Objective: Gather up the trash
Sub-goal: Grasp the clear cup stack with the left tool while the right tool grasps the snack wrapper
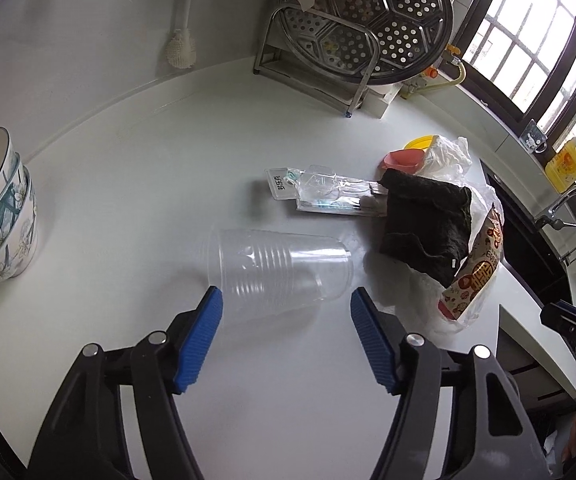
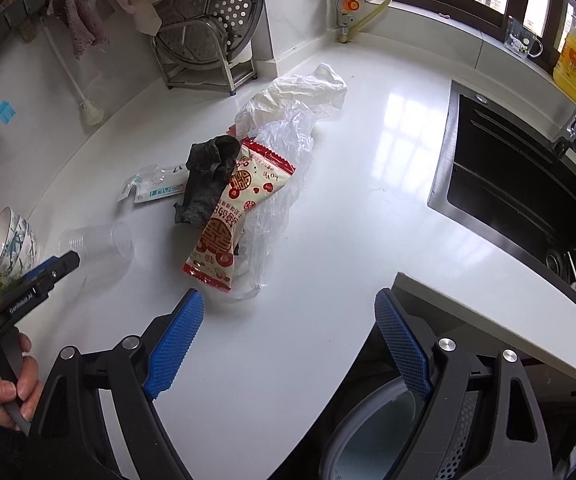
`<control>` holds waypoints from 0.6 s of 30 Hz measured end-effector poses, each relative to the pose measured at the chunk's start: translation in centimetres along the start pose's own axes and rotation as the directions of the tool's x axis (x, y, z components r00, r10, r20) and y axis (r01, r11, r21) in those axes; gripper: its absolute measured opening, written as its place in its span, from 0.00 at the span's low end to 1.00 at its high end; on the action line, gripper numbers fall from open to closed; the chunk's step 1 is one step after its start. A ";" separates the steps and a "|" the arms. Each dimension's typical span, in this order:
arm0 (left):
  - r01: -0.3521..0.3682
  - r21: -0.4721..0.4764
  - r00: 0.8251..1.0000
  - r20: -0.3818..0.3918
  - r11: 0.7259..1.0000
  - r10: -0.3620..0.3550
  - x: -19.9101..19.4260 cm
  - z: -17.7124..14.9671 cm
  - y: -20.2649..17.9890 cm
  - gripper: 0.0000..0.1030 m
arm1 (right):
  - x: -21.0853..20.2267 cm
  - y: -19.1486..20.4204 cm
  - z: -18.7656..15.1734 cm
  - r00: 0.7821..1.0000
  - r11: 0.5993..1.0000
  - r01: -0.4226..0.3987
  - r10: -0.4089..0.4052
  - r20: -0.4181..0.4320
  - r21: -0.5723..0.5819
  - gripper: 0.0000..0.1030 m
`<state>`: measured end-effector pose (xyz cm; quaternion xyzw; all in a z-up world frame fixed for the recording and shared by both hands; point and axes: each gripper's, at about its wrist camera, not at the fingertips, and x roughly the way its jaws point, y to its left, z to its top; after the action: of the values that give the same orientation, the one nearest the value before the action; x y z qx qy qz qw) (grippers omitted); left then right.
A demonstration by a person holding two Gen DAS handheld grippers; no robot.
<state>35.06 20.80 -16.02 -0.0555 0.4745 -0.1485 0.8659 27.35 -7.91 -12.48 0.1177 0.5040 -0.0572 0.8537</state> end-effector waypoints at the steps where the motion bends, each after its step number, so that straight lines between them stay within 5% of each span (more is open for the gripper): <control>1: -0.011 -0.002 1.000 -0.006 1.000 0.011 0.3 -0.1 -0.1 0.53 | 0.2 0.0 0.3 1.000 1.000 -0.008 0.008 0.006 0.013 0.81; 7: -0.040 -0.023 0.998 -0.054 0.999 0.038 2.5 -0.1 0.2 0.22 | 1.9 1.6 2.2 1.000 1.000 -0.005 0.004 0.029 0.015 0.80; 10: -0.028 -0.027 0.998 -0.055 0.999 0.027 2.9 0.0 -0.1 0.19 | 3.0 2.6 2.9 1.000 1.000 0.003 -0.003 0.024 0.018 0.80; 12: -0.026 -0.023 0.998 -0.057 0.999 0.024 3.1 0.1 -0.4 0.16 | 4.1 2.9 3.2 1.000 1.000 0.020 -0.020 0.006 0.022 0.72; 14: -0.026 -0.012 0.998 -0.055 1.000 0.026 3.2 0.2 -0.8 0.13 | 5.1 3.0 3.4 0.999 0.999 0.037 -0.036 -0.020 0.034 0.53; 18: -0.018 -0.007 0.998 -0.055 1.000 0.018 3.2 0.2 -1.0 0.11 | 6.8 3.2 3.5 0.996 0.998 0.050 -0.046 -0.070 0.050 0.49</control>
<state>36.62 18.83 -18.27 -0.0505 0.4992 -0.1403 0.8535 34.33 -5.57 -16.28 0.1294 0.5341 -0.0866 0.8309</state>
